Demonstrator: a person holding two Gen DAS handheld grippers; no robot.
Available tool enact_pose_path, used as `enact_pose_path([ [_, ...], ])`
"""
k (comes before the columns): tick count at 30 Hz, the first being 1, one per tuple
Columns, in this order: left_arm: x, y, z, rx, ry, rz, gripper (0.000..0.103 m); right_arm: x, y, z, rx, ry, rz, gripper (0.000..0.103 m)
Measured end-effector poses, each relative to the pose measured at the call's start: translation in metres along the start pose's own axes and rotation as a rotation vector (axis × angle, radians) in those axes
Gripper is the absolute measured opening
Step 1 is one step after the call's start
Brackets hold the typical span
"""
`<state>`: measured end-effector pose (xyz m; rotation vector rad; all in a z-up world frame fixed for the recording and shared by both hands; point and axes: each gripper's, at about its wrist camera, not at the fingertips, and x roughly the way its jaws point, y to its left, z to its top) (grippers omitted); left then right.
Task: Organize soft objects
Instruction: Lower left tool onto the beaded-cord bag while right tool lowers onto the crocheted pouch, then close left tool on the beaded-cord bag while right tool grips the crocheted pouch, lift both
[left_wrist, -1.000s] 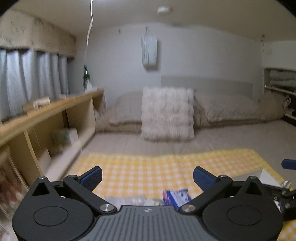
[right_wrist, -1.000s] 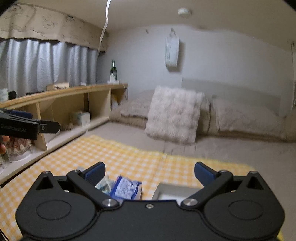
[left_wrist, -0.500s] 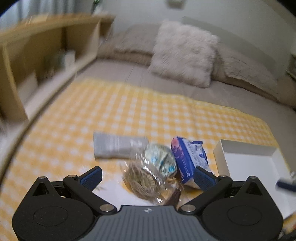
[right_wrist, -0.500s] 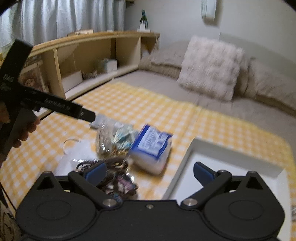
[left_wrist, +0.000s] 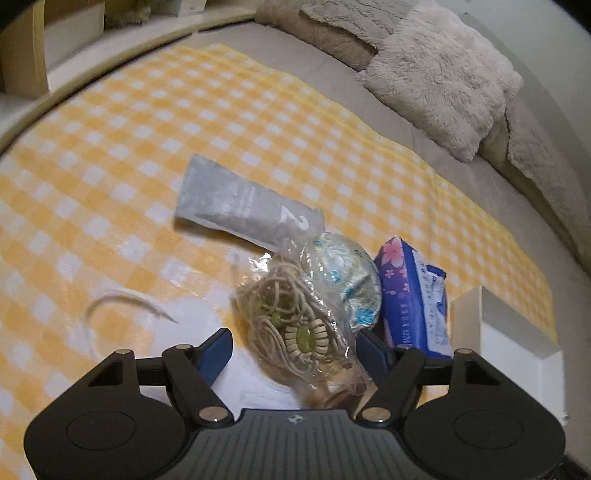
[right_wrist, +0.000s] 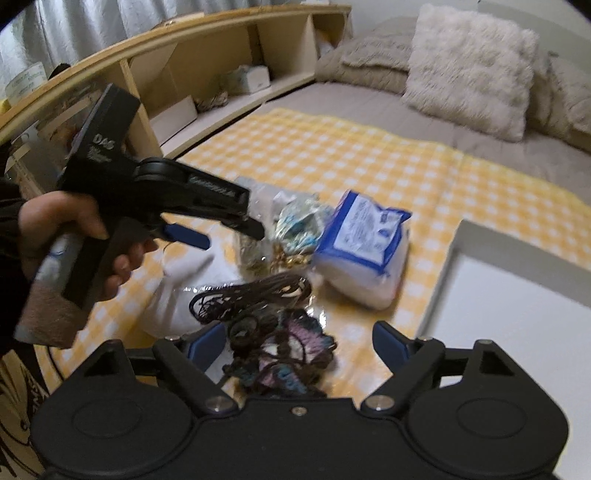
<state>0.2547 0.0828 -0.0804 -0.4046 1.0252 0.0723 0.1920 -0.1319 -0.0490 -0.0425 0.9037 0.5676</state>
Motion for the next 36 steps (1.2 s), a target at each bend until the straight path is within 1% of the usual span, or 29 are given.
enact_pose_path([
  [3,0.009,0.002,0.001,-0.034,0.015,-0.038,0.074,0.011,0.001,-0.002,-0.003,0.04,0.036,0.082],
  [5,0.013,0.001,0.001,-0.029,0.019,-0.045,0.071,0.018,0.004,-0.004,-0.018,0.065,0.059,0.081],
  [6,0.015,0.0,0.001,-0.023,0.02,-0.047,0.067,0.022,0.005,-0.005,-0.024,0.079,0.07,0.081],
  [7,0.016,0.0,0.001,-0.02,0.021,-0.05,0.066,0.025,0.006,-0.006,-0.025,0.091,0.077,0.081],
  [9,0.02,-0.002,0.001,-0.015,0.029,-0.063,0.064,0.032,0.007,-0.008,-0.018,0.118,0.089,0.08],
  [16,0.031,-0.005,-0.002,0.02,0.033,-0.075,0.062,0.058,0.002,-0.015,0.038,0.188,0.082,0.077],
  [18,0.032,-0.005,-0.004,0.03,0.026,-0.076,0.06,0.063,0.004,-0.017,0.049,0.204,0.081,0.073],
  [20,0.033,-0.005,-0.006,0.03,0.021,-0.077,0.056,0.064,0.006,-0.017,0.051,0.216,0.083,0.061],
  [21,0.033,-0.005,-0.007,0.036,0.019,-0.077,0.053,0.063,0.006,-0.016,0.053,0.216,0.087,0.058],
  [23,0.032,-0.005,-0.006,0.05,0.017,-0.075,0.047,0.058,0.009,-0.013,0.05,0.204,0.085,0.045],
  [25,0.03,-0.004,-0.006,0.057,0.016,-0.073,0.043,0.054,0.011,-0.011,0.04,0.192,0.085,0.041],
  [27,0.027,-0.003,-0.007,0.067,0.014,-0.07,0.042,0.049,0.014,-0.01,0.028,0.182,0.082,0.036],
  [28,0.024,-0.003,-0.007,0.069,0.014,-0.068,0.041,0.046,0.015,-0.01,0.022,0.176,0.08,0.032],
  [31,0.017,-0.003,-0.008,0.084,0.011,-0.056,0.041,0.038,0.017,-0.007,0.017,0.153,0.086,0.026],
  [32,0.014,-0.004,-0.009,0.094,0.006,-0.052,0.041,0.035,0.017,-0.007,0.013,0.142,0.087,0.02],
  [33,0.009,-0.005,-0.01,0.106,-0.001,-0.049,0.041,0.031,0.018,-0.006,0.01,0.131,0.088,0.017],
  [36,-0.003,-0.007,-0.012,0.129,-0.027,-0.044,0.04,0.021,0.019,-0.004,-0.001,0.093,0.086,0.016],
])
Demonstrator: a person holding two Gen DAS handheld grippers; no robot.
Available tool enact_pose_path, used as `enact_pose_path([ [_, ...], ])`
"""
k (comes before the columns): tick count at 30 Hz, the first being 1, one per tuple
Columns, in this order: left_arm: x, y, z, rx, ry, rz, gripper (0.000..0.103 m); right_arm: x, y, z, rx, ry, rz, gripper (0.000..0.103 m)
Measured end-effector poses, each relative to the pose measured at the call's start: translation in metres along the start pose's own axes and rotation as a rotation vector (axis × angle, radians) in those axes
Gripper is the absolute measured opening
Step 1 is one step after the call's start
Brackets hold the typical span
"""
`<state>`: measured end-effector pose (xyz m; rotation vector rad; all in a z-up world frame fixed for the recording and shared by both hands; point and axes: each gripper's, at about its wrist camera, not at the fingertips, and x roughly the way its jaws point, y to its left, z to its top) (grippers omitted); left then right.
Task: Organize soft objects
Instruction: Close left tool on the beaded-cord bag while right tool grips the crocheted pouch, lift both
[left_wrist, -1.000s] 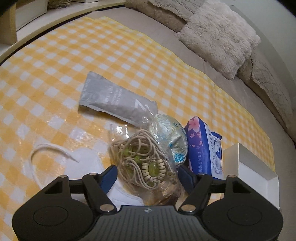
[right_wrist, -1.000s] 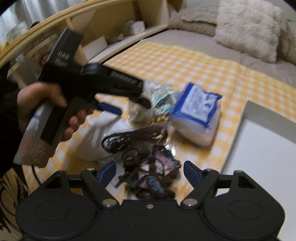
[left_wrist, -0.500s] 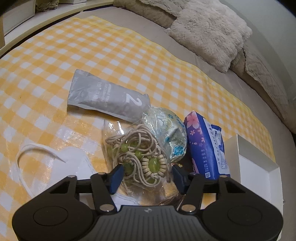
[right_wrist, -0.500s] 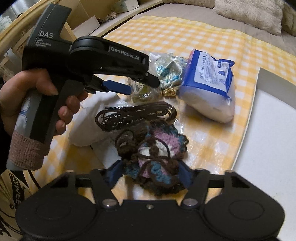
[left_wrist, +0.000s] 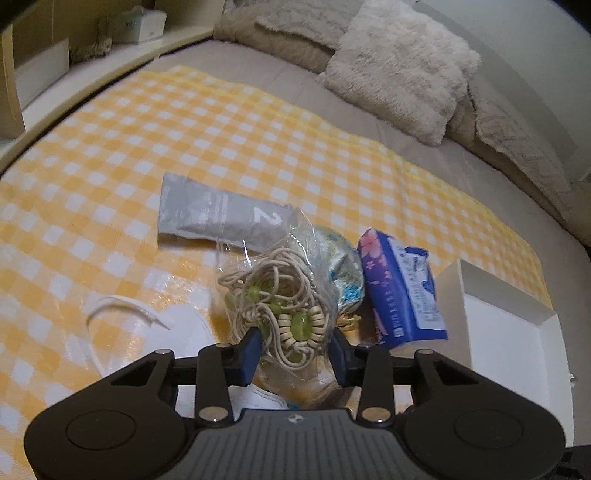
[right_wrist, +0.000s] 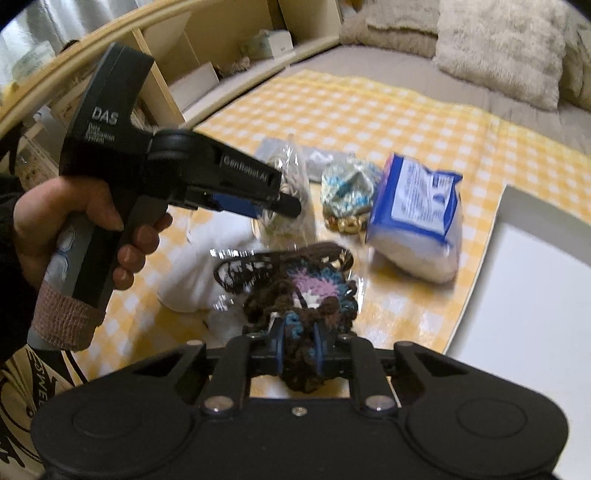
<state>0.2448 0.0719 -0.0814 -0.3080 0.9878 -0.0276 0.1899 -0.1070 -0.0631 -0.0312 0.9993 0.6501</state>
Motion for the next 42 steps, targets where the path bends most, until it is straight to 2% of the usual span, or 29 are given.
enact_pose_path([
  [7,-0.034,-0.012,-0.004,0.058,-0.064,-0.018,0.041,-0.029,0.002,-0.001,-0.016,-0.08,0.002,0.014],
  [11,-0.053,-0.022,-0.006,0.125,-0.111,-0.008,0.041,-0.041,0.003,-0.004,-0.005,-0.135,-0.019,0.012],
  [19,-0.088,-0.034,-0.006,0.19,-0.219,-0.004,0.041,-0.086,-0.012,-0.003,0.053,-0.293,-0.082,0.011],
  [27,-0.112,-0.059,-0.008,0.233,-0.278,-0.069,0.041,-0.127,-0.039,-0.009,0.141,-0.416,-0.148,0.01],
  [33,-0.115,-0.086,-0.011,0.287,-0.295,-0.116,0.041,-0.151,-0.059,-0.016,0.201,-0.478,-0.2,0.01],
  [42,-0.1,-0.13,-0.014,0.386,-0.274,-0.159,0.041,-0.18,-0.093,-0.026,0.303,-0.556,-0.282,0.01],
])
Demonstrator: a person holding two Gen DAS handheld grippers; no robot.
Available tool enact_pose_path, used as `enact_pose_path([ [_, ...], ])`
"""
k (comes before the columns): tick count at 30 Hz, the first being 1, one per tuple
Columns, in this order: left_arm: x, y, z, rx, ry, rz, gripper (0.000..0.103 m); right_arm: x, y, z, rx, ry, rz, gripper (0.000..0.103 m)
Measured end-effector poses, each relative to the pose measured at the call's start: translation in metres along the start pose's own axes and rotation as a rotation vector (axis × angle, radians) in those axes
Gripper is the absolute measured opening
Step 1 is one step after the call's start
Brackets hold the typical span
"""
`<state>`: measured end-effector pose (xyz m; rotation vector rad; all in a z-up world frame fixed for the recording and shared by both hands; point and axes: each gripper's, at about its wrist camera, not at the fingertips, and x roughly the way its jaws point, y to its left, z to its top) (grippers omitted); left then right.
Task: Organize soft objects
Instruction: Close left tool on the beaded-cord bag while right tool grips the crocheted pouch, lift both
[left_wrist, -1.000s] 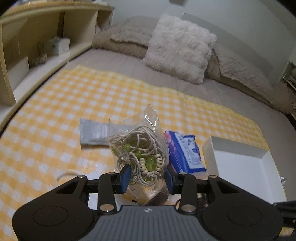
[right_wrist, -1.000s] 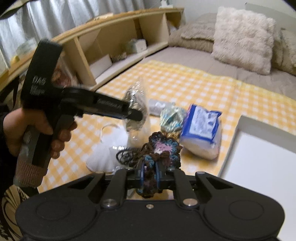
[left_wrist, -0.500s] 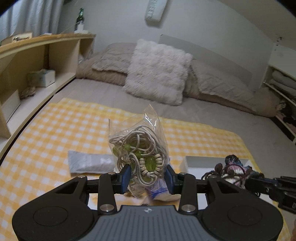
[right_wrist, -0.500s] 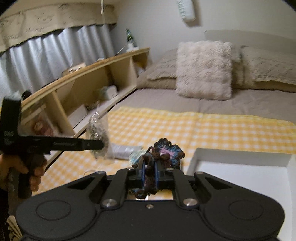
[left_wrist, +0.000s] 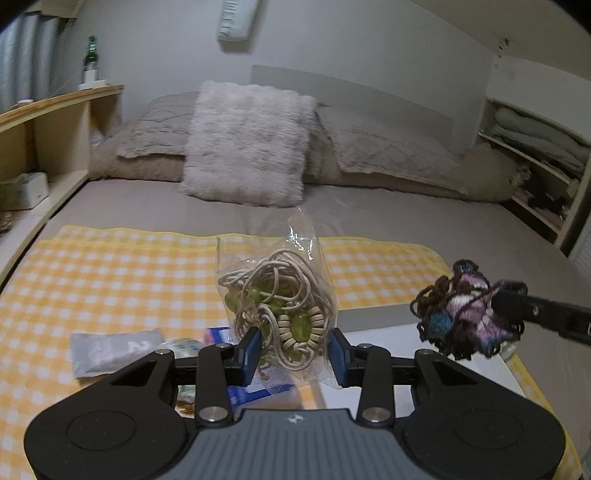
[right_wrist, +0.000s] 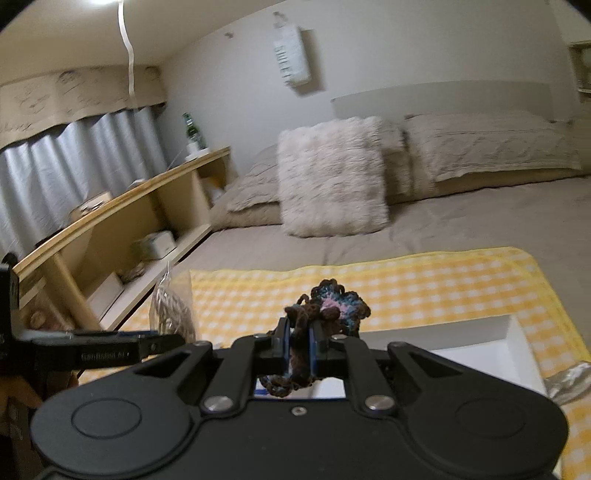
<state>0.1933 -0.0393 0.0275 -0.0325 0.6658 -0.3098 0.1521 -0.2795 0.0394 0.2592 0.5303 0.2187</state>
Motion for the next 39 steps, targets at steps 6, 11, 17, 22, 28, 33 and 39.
enact_pose_path([
  [6,0.026,-0.022,0.004,0.052,0.038,-0.039,0.041,-0.001,-0.025,0.002,0.039,-0.002,-0.07,0.01],
  [11,0.047,-0.036,0.004,0.08,0.078,-0.076,0.041,0.003,-0.044,-0.001,0.056,0.008,-0.132,0.01],
  [17,0.079,-0.054,0.001,0.099,0.147,-0.123,0.041,0.014,-0.061,-0.001,0.07,0.034,-0.182,0.01],
  [22,0.113,-0.065,-0.002,0.073,0.232,-0.17,0.041,0.029,-0.066,-0.002,0.077,0.059,-0.199,0.01],
  [28,0.164,-0.076,-0.009,0.069,0.363,-0.166,0.041,0.052,-0.071,-0.002,0.07,0.087,-0.218,0.01],
  [33,0.202,-0.076,-0.017,0.072,0.44,-0.117,0.041,0.073,-0.076,-0.004,0.069,0.109,-0.225,0.01],
  [39,0.224,-0.071,-0.017,0.076,0.411,-0.066,0.044,0.1,-0.076,-0.007,0.065,0.077,-0.158,0.01],
])
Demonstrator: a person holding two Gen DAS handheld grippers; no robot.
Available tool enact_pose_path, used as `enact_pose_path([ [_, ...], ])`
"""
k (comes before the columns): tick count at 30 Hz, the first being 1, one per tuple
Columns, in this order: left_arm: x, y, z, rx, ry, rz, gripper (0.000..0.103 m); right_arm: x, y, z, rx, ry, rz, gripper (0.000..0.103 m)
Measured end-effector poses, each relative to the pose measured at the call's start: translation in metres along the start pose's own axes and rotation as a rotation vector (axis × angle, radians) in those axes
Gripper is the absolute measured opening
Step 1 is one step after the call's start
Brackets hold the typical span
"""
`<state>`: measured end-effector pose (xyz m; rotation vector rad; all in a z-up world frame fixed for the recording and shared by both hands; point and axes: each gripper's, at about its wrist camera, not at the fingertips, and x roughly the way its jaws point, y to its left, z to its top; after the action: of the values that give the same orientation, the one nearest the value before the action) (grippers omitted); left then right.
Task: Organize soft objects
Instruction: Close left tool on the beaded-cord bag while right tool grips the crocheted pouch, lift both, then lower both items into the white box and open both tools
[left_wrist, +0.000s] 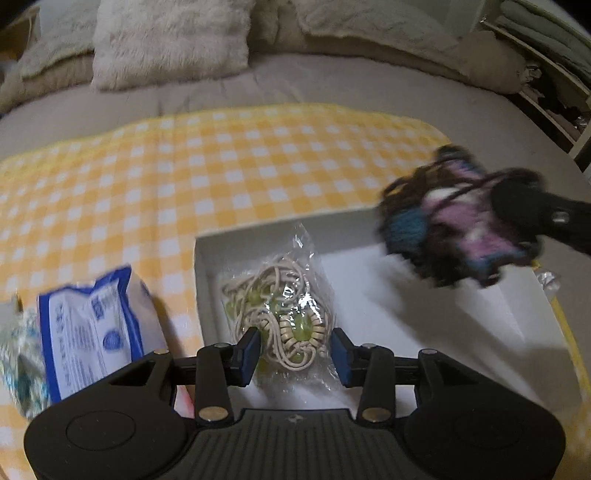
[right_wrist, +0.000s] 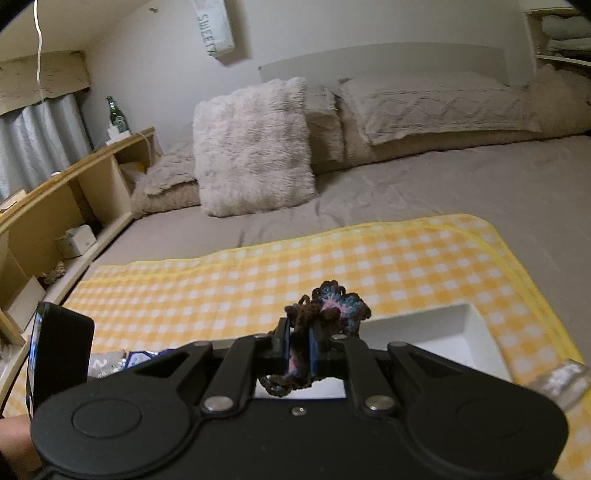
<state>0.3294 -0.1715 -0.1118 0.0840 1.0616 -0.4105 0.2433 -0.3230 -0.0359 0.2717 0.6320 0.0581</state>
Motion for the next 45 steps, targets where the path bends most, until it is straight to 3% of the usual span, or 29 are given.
enact_pose_path([
  [4,0.01,0.003,0.006,0.036,-0.041,0.009,0.054,0.026,0.002,-0.005,0.018,0.039,0.027,0.01],
  [10,0.021,-0.011,0.01,0.082,-0.042,0.019,0.074,0.066,-0.003,-0.023,0.008,0.191,-0.049,0.01],
  [18,0.002,-0.006,-0.002,0.098,-0.046,-0.004,0.084,0.088,-0.025,-0.05,0.016,0.403,-0.16,0.01],
  [21,-0.002,-0.009,-0.003,0.106,-0.052,-0.01,0.084,0.085,-0.019,-0.049,-0.012,0.374,-0.142,0.01],
  [26,-0.012,0.004,-0.004,0.058,-0.063,-0.021,0.085,0.085,-0.015,-0.042,0.054,0.333,-0.089,0.01],
  [34,-0.033,0.015,-0.004,0.013,-0.091,0.011,0.089,0.088,0.004,-0.034,0.061,0.331,-0.02,0.01],
  [36,-0.038,0.016,-0.005,0.013,-0.098,0.018,0.09,0.083,0.006,-0.034,0.062,0.332,-0.012,0.013],
  [38,-0.043,0.017,-0.007,0.01,-0.105,0.022,0.092,0.074,0.005,-0.032,0.075,0.308,-0.031,0.042],
  [39,-0.046,0.018,-0.007,0.008,-0.108,0.022,0.092,0.07,0.007,-0.031,0.076,0.293,-0.037,0.047],
  [45,-0.061,0.017,-0.011,0.011,-0.129,0.017,0.095,0.037,0.001,-0.02,0.114,0.227,-0.043,0.056],
])
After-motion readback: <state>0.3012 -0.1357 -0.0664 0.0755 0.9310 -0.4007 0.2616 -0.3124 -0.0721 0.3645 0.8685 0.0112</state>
